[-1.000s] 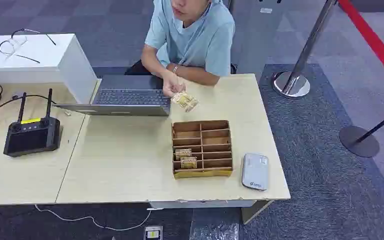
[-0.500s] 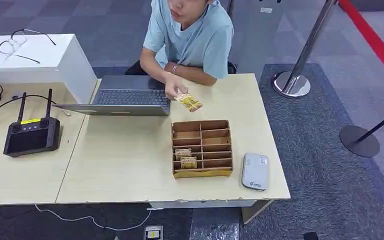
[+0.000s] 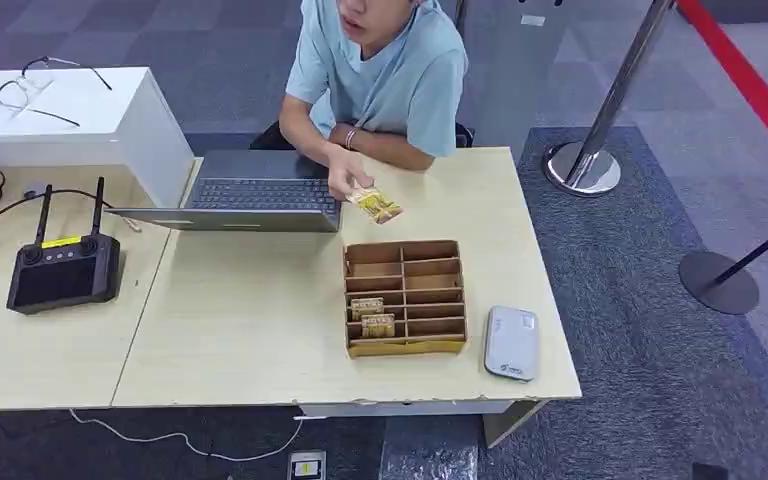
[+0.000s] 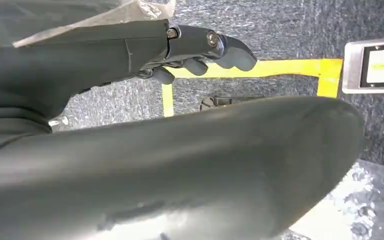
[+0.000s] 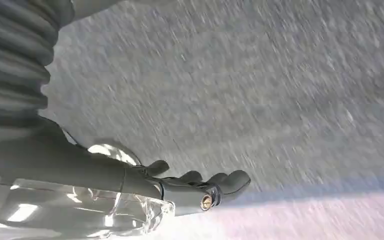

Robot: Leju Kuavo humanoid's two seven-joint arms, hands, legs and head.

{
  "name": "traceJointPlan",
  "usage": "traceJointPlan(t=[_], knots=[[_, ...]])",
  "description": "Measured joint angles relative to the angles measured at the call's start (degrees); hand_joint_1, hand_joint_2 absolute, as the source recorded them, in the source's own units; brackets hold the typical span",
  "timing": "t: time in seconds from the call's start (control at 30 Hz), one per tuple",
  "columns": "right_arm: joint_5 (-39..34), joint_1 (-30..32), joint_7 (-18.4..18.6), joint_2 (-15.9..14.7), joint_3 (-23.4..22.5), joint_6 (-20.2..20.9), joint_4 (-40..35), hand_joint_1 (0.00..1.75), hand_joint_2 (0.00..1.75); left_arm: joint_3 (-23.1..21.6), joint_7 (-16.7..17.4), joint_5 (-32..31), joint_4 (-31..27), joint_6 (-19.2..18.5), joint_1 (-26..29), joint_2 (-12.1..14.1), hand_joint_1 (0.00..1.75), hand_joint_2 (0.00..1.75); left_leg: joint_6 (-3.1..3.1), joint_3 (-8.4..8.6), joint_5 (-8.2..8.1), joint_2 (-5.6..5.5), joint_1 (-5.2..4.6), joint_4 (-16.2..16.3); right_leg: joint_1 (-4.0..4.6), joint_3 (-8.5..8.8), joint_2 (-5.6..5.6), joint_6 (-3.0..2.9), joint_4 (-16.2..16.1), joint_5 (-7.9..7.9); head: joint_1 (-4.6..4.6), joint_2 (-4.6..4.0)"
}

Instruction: Pass the card to the sensor for recognition and then transmit it.

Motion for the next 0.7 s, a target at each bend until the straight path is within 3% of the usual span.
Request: traceJointPlan(t=[0.4, 0.6, 0.7], knots=[[1.3, 8.9, 0.2, 0.3, 0.0, 0.0, -24.7, 0.0, 1.75, 0.0, 0.5, 0.5, 0.0, 0.2, 0.0, -0.1, 0.0, 0.0, -0.01, 0.07, 0.02, 0.01, 0.01, 0.0, 0.0, 0.02, -0.01, -0.01, 0.0, 0.01, 0.0, 0.0], [4.5, 11.7, -5.5, 2.7, -0.5, -0.1, -37.1, 0.0, 1.75, 0.0, 1.9, 0.5, 0.0, 1.4, 0.0, -0.1, 0.0, 0.0, -0.01, 0.07, 0.02, 0.04, 0.03, 0.0, 0.0, 0.01, -0.01, -0.02, 0.0, 0.01, 0.0, 0.0], [7.2, 12.8, -4.5, 4.0, -0.6, -0.1, -44.1, 0.0, 1.75, 0.0, 1.9, 0.5, 0.0, 1.6, 0.0, -0.1, 0.0, 0.0, -0.01, 0.1, 0.02, 0.05, 0.05, 0.0, 0.02, 0.01, -0.01, -0.02, 0.0, 0.01, -0.02, 0.0]])
